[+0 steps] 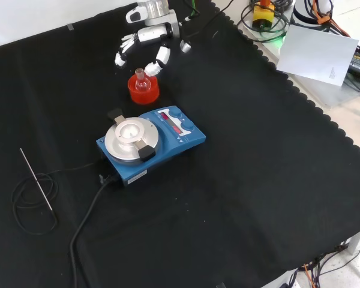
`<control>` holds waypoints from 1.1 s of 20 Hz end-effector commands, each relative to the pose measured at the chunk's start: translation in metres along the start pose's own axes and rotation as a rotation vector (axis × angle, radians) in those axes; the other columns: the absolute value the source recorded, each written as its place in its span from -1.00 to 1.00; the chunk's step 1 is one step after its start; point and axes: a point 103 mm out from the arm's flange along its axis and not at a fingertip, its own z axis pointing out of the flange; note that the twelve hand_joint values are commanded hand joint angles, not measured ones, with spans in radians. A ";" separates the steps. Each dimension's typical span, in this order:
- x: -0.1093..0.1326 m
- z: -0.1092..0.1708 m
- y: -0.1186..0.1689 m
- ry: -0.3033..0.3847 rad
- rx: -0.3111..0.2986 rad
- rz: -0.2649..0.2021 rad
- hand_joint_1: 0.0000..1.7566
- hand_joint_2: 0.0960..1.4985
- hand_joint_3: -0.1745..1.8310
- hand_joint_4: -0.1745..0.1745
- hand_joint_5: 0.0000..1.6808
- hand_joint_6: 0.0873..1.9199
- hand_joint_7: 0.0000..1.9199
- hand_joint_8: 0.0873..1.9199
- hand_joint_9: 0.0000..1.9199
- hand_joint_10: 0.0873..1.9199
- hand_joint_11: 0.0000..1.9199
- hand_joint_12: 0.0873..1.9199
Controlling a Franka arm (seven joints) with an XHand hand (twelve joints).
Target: Pick up the round-bottom flask.
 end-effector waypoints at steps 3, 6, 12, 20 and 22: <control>-0.001 0.006 0.002 0.011 0.001 -0.014 -0.02 -0.25 -0.15 -0.37 -0.28 -1.00 -0.72 -0.38 -0.57 -0.34 -1.00 0.24; 0.002 0.008 0.003 0.017 -0.001 -0.022 0.00 -0.26 -0.15 -0.38 -0.25 -1.00 -0.71 -0.38 -0.56 -0.34 -1.00 0.24; 0.007 0.010 0.004 0.028 -0.018 -0.035 0.01 -0.27 -0.15 -0.39 -0.21 -0.98 -0.70 -0.38 -0.55 -0.34 -1.00 0.25; 0.009 0.014 0.004 0.021 -0.020 -0.037 0.02 -0.27 -0.14 -0.41 -0.31 -0.50 -0.67 -0.40 -0.52 -0.37 -1.00 0.27; 0.009 0.014 0.004 0.015 -0.020 -0.037 0.02 -0.27 -0.14 -0.42 -0.31 -0.40 -0.67 -0.39 -0.52 -0.37 -1.00 0.28</control>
